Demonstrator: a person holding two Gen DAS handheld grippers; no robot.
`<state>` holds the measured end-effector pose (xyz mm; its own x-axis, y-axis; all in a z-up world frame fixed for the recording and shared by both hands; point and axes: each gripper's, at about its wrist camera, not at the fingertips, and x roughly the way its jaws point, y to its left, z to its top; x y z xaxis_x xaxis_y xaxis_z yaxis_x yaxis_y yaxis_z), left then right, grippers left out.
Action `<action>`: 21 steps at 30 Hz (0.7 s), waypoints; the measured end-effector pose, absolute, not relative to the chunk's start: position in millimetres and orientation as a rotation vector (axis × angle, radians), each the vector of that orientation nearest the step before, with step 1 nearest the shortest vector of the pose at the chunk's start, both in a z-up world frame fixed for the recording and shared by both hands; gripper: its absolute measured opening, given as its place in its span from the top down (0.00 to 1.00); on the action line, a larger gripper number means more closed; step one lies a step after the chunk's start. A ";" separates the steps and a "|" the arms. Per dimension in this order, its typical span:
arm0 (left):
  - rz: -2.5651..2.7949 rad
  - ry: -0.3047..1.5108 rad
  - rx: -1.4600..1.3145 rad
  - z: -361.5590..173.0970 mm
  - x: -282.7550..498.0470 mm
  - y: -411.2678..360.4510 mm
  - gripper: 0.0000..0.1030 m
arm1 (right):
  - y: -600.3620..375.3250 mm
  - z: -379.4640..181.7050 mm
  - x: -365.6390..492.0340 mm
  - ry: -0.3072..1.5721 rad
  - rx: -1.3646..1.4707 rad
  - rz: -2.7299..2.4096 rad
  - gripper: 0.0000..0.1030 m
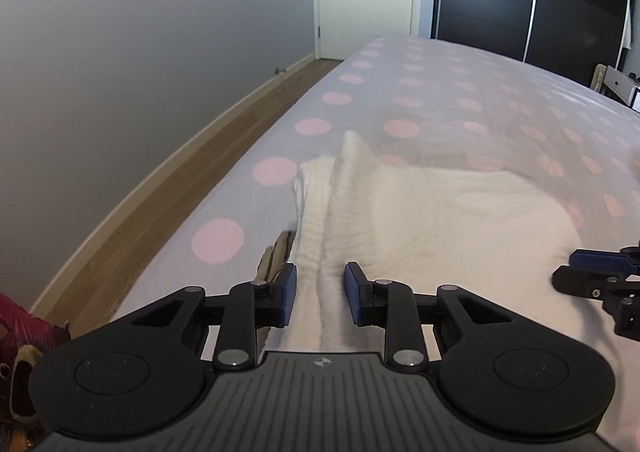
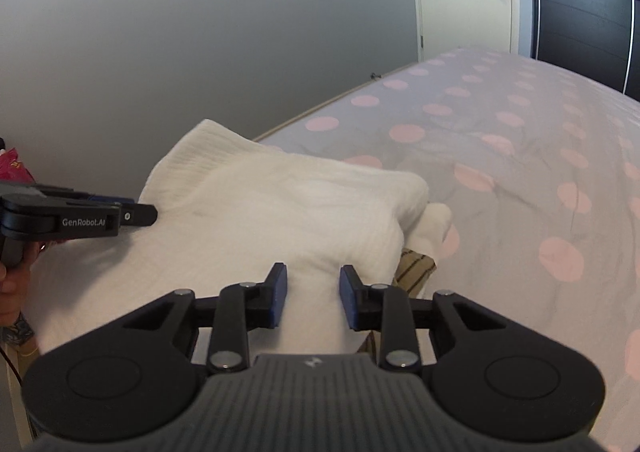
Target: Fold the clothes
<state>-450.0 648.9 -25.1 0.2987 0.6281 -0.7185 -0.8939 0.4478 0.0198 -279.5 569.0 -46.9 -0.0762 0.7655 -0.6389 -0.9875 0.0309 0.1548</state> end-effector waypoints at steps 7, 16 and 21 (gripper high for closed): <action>1.076 0.730 -0.513 -65.6 -446.2 681.5 0.74 | 604.6 -73.2 -276.8 0.712 -0.453 1.508 0.67; 1.105 0.691 -0.503 -40.3 -453.4 654.7 0.72 | 569.3 -46.0 -274.7 0.701 -0.406 1.542 0.54; 1.098 0.699 -0.430 -17.8 -457.2 613.2 0.72 | 524.3 -27.1 -286.6 0.622 -0.381 1.612 0.49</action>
<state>-457.2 613.2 -17.8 0.2777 0.6569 -0.7009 -0.9131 0.4072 0.0198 -286.6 524.3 -27.1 -0.1422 0.8024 -0.5797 -0.9838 -0.0497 0.1725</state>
